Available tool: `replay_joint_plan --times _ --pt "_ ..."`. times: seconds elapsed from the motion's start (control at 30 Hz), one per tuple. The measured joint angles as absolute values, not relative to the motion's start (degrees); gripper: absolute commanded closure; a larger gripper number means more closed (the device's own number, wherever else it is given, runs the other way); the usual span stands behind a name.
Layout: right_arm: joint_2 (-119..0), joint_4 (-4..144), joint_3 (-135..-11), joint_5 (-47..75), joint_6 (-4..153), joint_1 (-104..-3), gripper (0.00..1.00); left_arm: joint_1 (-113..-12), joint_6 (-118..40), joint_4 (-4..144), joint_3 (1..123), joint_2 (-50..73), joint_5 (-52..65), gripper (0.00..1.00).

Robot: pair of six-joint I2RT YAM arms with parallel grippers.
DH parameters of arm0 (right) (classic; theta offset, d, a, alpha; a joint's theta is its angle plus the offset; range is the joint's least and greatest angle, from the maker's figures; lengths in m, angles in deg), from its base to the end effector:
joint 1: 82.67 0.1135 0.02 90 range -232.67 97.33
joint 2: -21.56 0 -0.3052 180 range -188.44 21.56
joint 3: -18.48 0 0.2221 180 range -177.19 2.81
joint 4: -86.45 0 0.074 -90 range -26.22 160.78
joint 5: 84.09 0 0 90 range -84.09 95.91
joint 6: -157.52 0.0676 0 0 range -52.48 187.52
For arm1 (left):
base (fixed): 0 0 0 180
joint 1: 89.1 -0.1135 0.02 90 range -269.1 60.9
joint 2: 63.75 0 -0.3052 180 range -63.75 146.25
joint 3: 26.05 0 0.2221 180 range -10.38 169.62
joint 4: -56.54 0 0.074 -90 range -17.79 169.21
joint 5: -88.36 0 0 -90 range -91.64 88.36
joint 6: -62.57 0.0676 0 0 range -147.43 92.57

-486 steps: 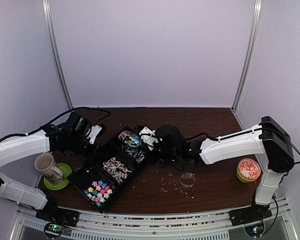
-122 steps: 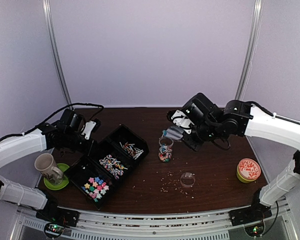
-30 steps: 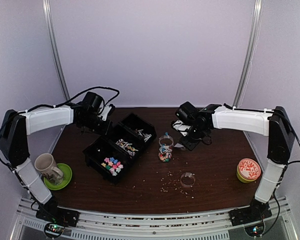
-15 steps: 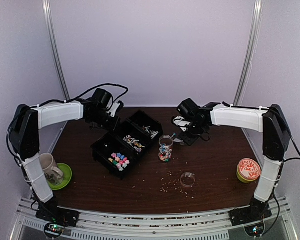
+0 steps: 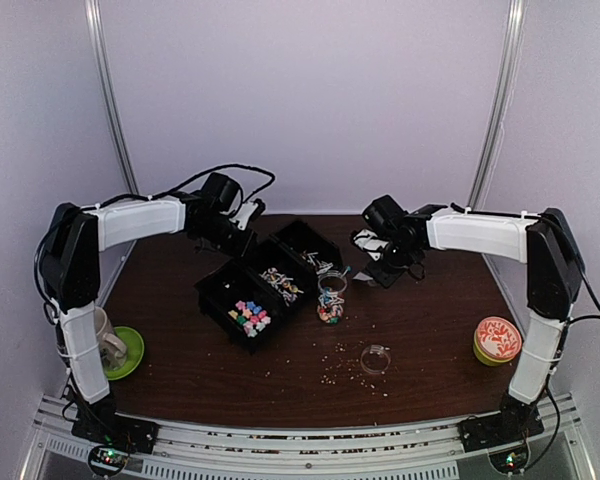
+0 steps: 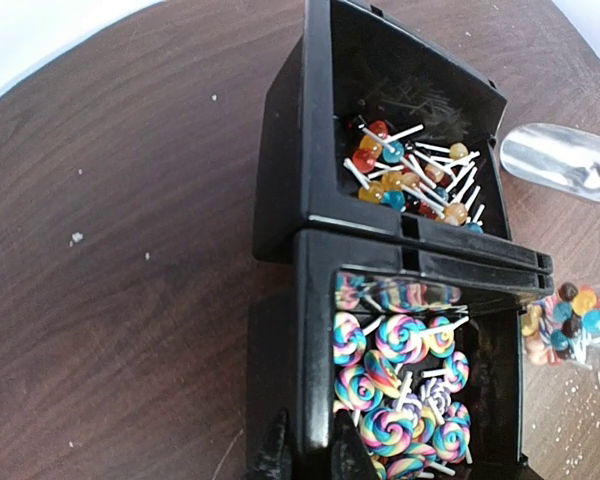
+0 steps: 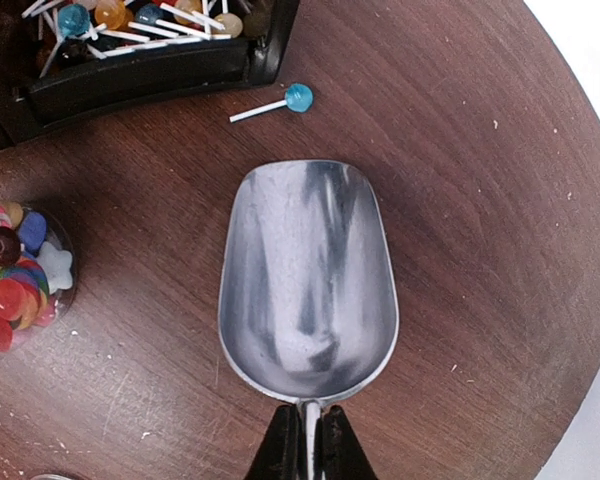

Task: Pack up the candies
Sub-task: Adjust the fake candies in the storage box.

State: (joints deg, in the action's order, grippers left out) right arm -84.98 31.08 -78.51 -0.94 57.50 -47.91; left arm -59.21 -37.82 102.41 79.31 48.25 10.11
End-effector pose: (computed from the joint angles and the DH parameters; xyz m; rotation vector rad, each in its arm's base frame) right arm 0.3215 0.2133 0.2414 -0.9912 2.4999 -0.0291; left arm 0.3748 -0.2313 0.2596 0.5181 2.4910 -0.5428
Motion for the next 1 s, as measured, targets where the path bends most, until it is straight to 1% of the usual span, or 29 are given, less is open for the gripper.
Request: replay_joint_plan --times 0.2,0.4,0.57,1.0 --pt "-84.6 32.5 -77.3 -1.7 55.2 -47.9 1.0 -59.2 -37.8 104.0 83.3 50.8 8.3 1.0" --pt "-84.4 33.0 -77.0 -1.8 53.5 -47.9 1.0 -59.2 -38.1 104.8 87.9 53.6 3.4 1.0" --pt "-84.4 33.1 -77.0 -1.4 52.5 -47.9 1.0 -59.2 -38.1 104.8 88.8 54.5 1.0 1.0" --pt "-84.6 32.8 -77.6 -1.1 50.8 -47.7 1.0 -57.8 -34.8 103.6 89.7 56.0 0.9 1.0"
